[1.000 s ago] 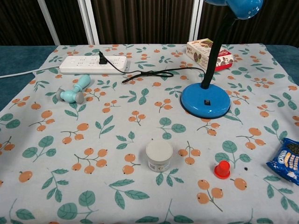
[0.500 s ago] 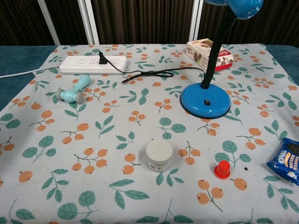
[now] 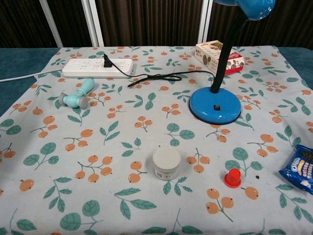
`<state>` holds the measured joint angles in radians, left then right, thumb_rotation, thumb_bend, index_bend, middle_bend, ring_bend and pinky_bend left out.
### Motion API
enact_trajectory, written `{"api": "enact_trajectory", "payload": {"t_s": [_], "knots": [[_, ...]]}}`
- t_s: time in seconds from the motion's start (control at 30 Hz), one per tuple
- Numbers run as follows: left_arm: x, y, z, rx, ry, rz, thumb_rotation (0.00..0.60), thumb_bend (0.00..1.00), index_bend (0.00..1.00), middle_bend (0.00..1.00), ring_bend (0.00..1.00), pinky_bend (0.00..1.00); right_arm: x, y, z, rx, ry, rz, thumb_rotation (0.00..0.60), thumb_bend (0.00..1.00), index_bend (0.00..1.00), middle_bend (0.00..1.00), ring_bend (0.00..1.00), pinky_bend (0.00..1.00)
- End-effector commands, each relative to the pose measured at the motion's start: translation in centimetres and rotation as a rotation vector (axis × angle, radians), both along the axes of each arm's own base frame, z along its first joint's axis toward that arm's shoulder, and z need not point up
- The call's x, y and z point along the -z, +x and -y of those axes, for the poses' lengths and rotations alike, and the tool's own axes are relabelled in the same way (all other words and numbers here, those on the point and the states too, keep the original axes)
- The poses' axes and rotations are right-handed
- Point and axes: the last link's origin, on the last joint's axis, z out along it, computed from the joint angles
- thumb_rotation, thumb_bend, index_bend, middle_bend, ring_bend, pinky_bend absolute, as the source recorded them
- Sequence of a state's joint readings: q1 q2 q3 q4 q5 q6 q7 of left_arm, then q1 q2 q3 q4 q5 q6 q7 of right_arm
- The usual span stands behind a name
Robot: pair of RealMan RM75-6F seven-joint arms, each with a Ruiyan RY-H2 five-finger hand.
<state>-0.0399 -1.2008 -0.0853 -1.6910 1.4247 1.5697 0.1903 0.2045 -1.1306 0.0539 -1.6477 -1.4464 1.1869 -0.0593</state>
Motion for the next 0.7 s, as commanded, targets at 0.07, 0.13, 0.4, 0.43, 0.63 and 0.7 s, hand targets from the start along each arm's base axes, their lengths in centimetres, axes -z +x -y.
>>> {"api": "enact_trajectory", "payload": {"t_s": [0.07, 0.13, 0.4, 0.43, 0.63, 0.7], "knots": [[0.0, 0.0, 0.0, -0.004, -0.001, 0.001, 0.6, 0.44, 0.15, 0.06, 0.04, 0.13, 2.1, 2.2, 2.9, -0.068, 0.067, -0.025, 0.6, 0.34, 0.0, 0.37, 0.43, 0.56], [0.0, -0.1, 0.0, -0.008, -0.003, 0.002, 0.6, 0.44, 0.15, 0.06, 0.04, 0.13, 2.9, 2.9, 3.6, -0.088, 0.081, -0.023, 0.6, 0.35, 0.0, 0.43, 0.5, 0.58], [0.0, -0.1, 0.0, -0.018, -0.009, 0.002, 0.6, 0.44, 0.15, 0.06, 0.04, 0.13, 6.5, 6.8, 6.7, -0.156, 0.191, 0.002, 0.6, 0.39, 0.0, 0.62, 0.69, 0.67], [0.0, -0.1, 0.0, -0.019, -0.008, 0.003, 0.6, 0.44, 0.15, 0.06, 0.04, 0.13, 7.2, 7.1, 7.1, -0.16, 0.213, -0.002, 0.6, 0.39, 0.0, 0.63, 0.69, 0.68], [0.0, -0.1, 0.1, -0.022, -0.008, 0.005, 0.6, 0.44, 0.15, 0.06, 0.04, 0.13, 9.1, 8.2, 8.2, -0.164, 0.264, -0.018, 0.6, 0.39, 0.0, 0.65, 0.7, 0.73], [0.0, -0.2, 0.0, -0.025, -0.011, 0.005, 0.6, 0.44, 0.15, 0.06, 0.04, 0.13, 9.6, 8.6, 8.3, -0.166, 0.275, -0.021, 0.6, 0.39, 0.0, 0.65, 0.7, 0.75]]}}
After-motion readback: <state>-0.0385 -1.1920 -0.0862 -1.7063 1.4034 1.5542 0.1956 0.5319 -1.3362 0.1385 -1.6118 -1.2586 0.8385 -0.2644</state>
